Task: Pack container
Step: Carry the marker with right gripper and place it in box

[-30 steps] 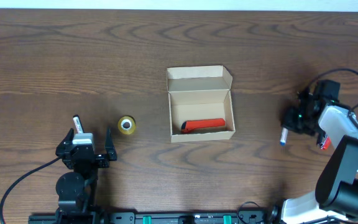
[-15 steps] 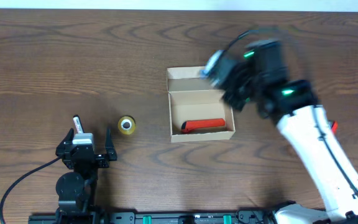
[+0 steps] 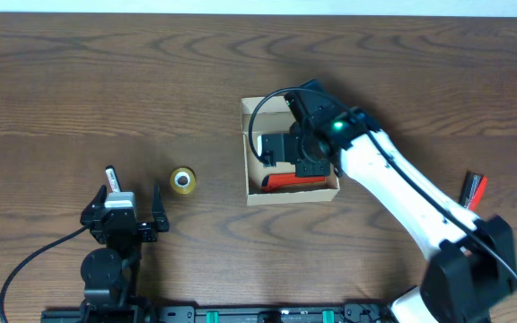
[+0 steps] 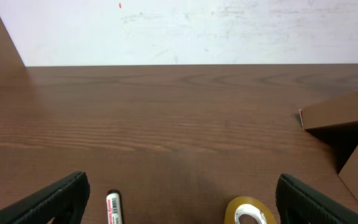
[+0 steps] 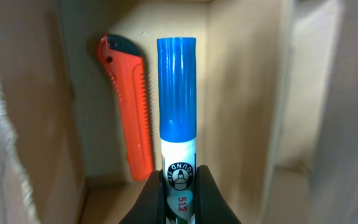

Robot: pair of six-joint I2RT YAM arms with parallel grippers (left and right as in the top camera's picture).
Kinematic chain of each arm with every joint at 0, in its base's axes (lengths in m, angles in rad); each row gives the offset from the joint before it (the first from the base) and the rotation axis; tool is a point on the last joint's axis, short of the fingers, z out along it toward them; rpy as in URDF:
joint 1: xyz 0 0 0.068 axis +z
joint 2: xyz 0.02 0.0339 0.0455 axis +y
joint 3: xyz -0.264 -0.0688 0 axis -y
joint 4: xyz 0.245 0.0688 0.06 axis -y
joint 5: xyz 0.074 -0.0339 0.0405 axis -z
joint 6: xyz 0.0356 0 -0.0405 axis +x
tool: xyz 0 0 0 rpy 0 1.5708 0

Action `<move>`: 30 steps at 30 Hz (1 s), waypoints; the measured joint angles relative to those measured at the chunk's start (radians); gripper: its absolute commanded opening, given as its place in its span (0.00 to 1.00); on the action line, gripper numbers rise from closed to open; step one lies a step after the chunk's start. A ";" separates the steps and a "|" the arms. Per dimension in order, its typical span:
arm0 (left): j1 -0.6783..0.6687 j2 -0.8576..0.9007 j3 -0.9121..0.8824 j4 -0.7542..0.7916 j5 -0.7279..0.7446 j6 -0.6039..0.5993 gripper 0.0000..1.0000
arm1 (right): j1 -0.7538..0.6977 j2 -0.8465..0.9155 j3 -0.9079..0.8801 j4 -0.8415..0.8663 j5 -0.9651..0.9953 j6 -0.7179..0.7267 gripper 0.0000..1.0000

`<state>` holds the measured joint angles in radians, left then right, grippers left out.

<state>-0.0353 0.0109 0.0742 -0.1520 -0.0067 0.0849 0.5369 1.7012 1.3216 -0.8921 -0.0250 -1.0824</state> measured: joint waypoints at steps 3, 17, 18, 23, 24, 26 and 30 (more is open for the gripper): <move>0.000 0.000 0.000 0.000 0.000 0.000 0.95 | 0.000 0.055 0.000 0.018 -0.006 -0.015 0.01; 0.000 0.000 0.000 0.000 0.000 0.000 0.95 | 0.000 0.208 -0.002 0.067 -0.080 -0.026 0.01; 0.000 0.000 0.000 0.000 0.000 0.000 0.95 | 0.000 0.211 -0.002 0.067 -0.082 -0.026 0.01; 0.000 0.000 0.000 0.000 0.000 0.000 0.95 | 0.000 0.219 -0.002 0.066 -0.093 -0.026 0.16; 0.000 0.000 0.000 0.000 0.000 0.000 0.95 | 0.000 0.220 -0.002 0.065 -0.095 -0.025 0.36; 0.000 0.000 0.000 0.000 0.000 0.000 0.95 | 0.000 0.222 -0.002 0.064 -0.096 -0.014 0.38; 0.000 0.000 0.000 0.000 0.000 0.000 0.95 | 0.000 0.222 -0.002 0.065 -0.098 0.002 0.41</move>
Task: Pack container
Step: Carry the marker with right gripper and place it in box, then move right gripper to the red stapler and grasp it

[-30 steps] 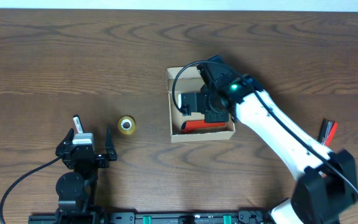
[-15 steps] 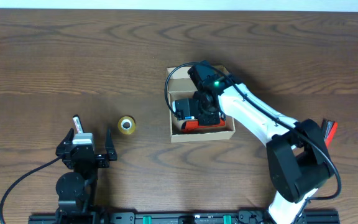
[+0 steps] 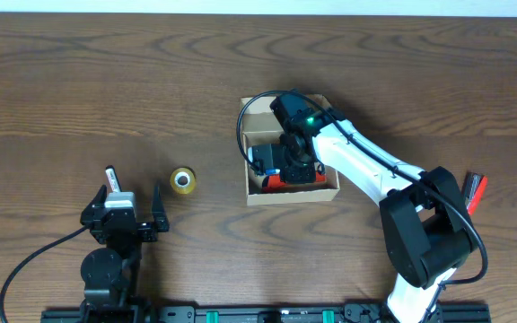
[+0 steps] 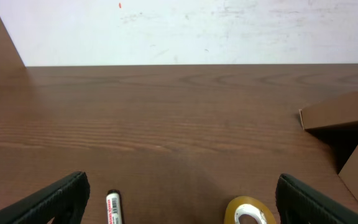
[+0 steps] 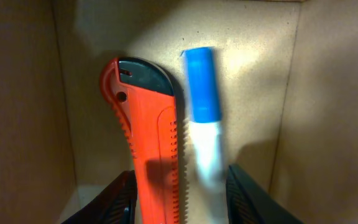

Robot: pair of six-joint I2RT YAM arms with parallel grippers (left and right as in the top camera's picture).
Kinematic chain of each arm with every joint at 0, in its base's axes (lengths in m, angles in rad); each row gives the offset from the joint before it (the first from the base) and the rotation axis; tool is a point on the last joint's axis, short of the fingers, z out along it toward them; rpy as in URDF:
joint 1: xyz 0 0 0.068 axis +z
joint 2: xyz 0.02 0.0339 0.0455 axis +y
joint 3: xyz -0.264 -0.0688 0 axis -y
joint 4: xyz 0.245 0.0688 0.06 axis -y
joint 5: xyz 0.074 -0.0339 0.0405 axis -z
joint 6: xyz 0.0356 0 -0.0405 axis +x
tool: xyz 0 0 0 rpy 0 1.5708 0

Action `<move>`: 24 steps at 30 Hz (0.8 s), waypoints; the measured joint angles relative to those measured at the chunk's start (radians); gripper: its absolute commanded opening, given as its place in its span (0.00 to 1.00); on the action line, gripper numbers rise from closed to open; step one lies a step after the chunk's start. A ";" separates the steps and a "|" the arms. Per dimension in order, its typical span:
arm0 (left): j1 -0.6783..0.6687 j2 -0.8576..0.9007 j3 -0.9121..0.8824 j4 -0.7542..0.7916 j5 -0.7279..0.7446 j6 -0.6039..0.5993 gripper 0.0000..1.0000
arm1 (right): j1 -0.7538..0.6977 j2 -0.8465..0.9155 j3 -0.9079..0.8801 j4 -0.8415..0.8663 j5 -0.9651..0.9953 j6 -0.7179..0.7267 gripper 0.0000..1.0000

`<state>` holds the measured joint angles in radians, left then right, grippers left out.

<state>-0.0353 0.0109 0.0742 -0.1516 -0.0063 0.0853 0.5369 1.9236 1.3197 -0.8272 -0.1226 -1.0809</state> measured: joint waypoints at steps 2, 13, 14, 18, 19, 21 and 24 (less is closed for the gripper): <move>0.000 0.000 0.000 0.000 0.000 0.000 0.95 | 0.000 0.000 0.000 0.000 0.000 0.003 0.41; 0.000 0.000 0.000 0.000 0.000 0.000 0.95 | -0.004 0.000 0.092 -0.013 -0.002 0.209 0.77; 0.000 0.000 0.000 0.000 0.000 0.000 0.95 | -0.006 0.000 0.114 -0.014 0.000 0.247 0.86; 0.000 0.000 0.000 0.000 0.000 0.000 0.95 | -0.032 -0.011 0.238 -0.054 0.018 0.476 0.84; 0.000 0.000 0.000 0.000 0.000 0.000 0.95 | -0.050 -0.018 0.274 -0.079 0.029 0.539 0.82; 0.000 0.000 0.000 0.000 0.000 0.000 0.95 | -0.092 -0.032 0.327 -0.125 0.050 0.644 0.84; 0.000 0.000 0.000 0.000 0.000 0.000 0.95 | -0.181 -0.053 0.388 -0.180 0.075 0.783 0.88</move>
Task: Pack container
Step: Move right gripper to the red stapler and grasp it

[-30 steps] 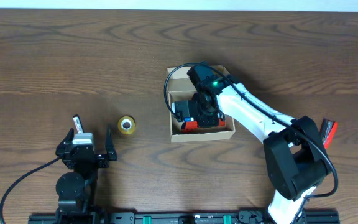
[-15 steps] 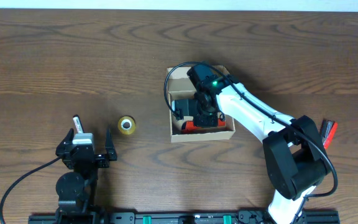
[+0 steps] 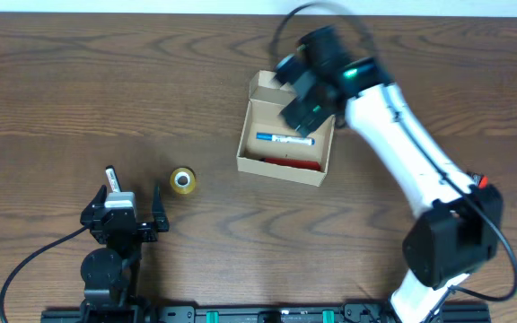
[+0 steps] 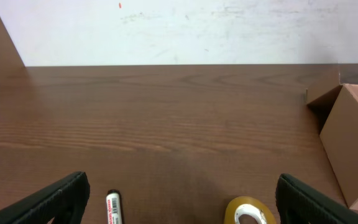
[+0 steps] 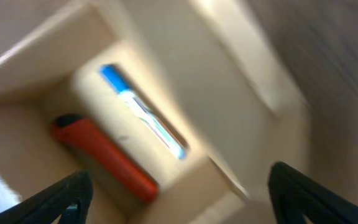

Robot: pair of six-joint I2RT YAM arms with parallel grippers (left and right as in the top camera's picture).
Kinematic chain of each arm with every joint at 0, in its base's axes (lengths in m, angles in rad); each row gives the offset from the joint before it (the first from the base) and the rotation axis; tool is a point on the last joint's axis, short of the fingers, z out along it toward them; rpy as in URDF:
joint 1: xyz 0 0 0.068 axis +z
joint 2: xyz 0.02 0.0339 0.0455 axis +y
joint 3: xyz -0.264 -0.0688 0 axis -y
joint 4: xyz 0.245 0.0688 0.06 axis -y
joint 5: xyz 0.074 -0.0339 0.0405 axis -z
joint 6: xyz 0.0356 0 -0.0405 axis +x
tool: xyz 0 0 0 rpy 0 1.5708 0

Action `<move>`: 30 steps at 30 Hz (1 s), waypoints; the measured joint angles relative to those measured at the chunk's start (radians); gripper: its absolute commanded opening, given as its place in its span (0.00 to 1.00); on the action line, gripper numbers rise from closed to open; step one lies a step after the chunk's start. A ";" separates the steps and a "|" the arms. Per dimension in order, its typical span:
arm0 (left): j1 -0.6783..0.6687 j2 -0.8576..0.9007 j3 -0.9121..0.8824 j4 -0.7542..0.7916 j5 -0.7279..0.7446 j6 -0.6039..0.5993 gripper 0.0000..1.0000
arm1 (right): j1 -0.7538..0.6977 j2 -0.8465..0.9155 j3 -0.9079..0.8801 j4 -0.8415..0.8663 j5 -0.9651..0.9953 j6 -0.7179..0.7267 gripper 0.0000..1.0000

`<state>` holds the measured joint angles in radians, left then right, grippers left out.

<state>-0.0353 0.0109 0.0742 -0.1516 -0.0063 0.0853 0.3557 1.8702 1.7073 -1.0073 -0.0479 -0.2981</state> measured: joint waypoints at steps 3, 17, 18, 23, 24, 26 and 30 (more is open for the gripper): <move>0.000 0.000 0.000 0.000 0.000 0.000 0.95 | -0.121 -0.013 0.028 -0.038 0.017 0.122 0.91; 0.000 0.000 0.000 0.000 0.000 0.000 0.95 | -0.649 -0.014 0.031 -0.197 0.047 0.563 0.79; 0.000 0.000 0.000 0.000 0.000 0.000 0.95 | -0.678 -0.014 0.031 -0.215 0.055 0.588 0.80; 0.000 0.000 0.000 0.000 0.000 0.000 0.95 | -0.756 -0.014 0.004 -0.269 0.098 0.650 0.88; 0.000 0.000 0.000 0.000 0.000 0.000 0.95 | -0.764 -0.014 -0.006 -0.272 0.104 0.650 0.89; 0.000 0.000 0.000 0.000 0.000 0.000 0.95 | -0.790 -0.014 -0.039 -0.271 0.111 0.651 0.91; 0.000 0.000 0.000 0.000 0.000 0.000 0.95 | -0.854 -0.015 -0.132 -0.233 0.116 0.636 0.92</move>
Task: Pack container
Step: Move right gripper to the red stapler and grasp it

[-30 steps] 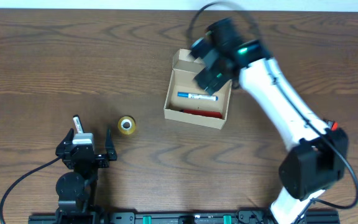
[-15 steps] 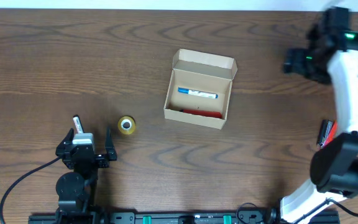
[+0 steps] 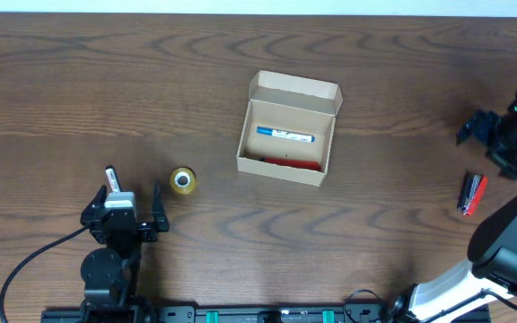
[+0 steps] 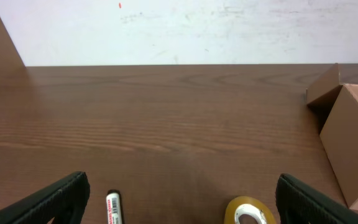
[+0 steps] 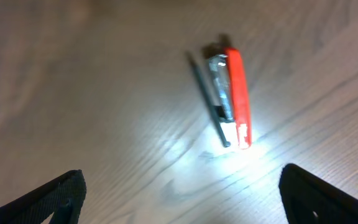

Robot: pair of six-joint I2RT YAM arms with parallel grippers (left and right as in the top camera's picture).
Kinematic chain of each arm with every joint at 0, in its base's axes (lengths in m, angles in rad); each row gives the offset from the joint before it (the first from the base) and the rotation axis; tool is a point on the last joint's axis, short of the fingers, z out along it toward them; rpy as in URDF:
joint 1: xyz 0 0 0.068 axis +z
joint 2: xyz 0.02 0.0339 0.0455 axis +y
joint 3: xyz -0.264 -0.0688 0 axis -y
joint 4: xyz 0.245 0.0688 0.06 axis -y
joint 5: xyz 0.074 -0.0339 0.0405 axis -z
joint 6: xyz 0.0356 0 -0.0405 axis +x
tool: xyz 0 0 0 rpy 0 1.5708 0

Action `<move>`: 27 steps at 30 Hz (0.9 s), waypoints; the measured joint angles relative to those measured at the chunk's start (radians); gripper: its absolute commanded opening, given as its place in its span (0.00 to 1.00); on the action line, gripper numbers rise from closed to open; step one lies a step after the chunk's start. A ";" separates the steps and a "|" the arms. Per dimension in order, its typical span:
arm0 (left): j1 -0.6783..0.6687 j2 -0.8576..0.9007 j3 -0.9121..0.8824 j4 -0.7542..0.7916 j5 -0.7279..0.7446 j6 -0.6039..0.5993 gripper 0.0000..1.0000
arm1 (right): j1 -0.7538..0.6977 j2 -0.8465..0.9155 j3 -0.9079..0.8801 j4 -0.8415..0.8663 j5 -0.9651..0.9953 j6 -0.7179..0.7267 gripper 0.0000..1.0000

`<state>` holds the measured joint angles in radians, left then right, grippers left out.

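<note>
An open cardboard box [image 3: 287,127] sits mid-table with a blue-capped marker [image 3: 284,135] and an orange utility knife [image 3: 287,162] inside. My right gripper [image 3: 490,142] hovers open at the far right edge, just above a red stapler [image 3: 471,193] [image 5: 230,104] lying on the wood. My left gripper [image 3: 133,208] rests open near the front left, with a white marker [image 3: 110,178] [image 4: 114,206] and a yellow tape roll [image 3: 182,180] [image 4: 248,211] just ahead of its fingers. The box's side [image 4: 352,143] shows at the right of the left wrist view.
The dark wooden table [image 3: 106,81] stretches wide around the box. A pale wall [image 4: 179,31] stands beyond the far edge. The right arm's cable and base sit at the lower right.
My right gripper has left the box and now hovers open at the far right over the red stapler. The box, marker and knife lie as before. The left arm is still.
My right gripper held the blue-capped marker inside the box beside the orange knife. Then it was open with the marker lying on the box floor. After that it was above the box, which had shifted and turned. Now it is over the stapler.
</note>
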<state>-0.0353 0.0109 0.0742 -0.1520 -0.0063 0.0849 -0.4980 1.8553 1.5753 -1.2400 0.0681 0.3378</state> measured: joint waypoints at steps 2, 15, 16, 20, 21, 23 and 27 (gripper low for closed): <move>0.000 0.000 0.000 0.000 0.000 0.000 0.95 | -0.037 0.000 -0.060 0.043 -0.002 -0.023 0.92; 0.000 0.000 0.000 0.000 0.000 0.000 0.95 | -0.153 0.000 -0.336 0.346 -0.018 -0.314 0.90; 0.000 0.000 0.000 0.000 0.000 0.000 0.95 | -0.153 0.000 -0.349 0.370 -0.023 -0.330 0.90; 0.000 0.000 0.000 0.000 0.000 0.000 0.95 | -0.153 0.000 -0.413 0.484 -0.046 -0.369 0.89; 0.000 0.000 0.000 0.000 0.000 0.000 0.95 | -0.153 0.000 -0.427 0.504 -0.052 -0.373 0.89; 0.000 0.000 0.000 0.000 0.000 0.000 0.95 | -0.153 0.000 -0.468 0.558 -0.069 -0.380 0.86; 0.000 0.000 0.000 0.000 0.000 0.000 0.95 | -0.153 -0.014 -0.518 0.630 -0.084 -0.398 0.59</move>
<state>-0.0353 0.0109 0.0742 -0.1520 -0.0063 0.0849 -0.6510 1.8408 1.0569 -0.6098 -0.0158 -0.0605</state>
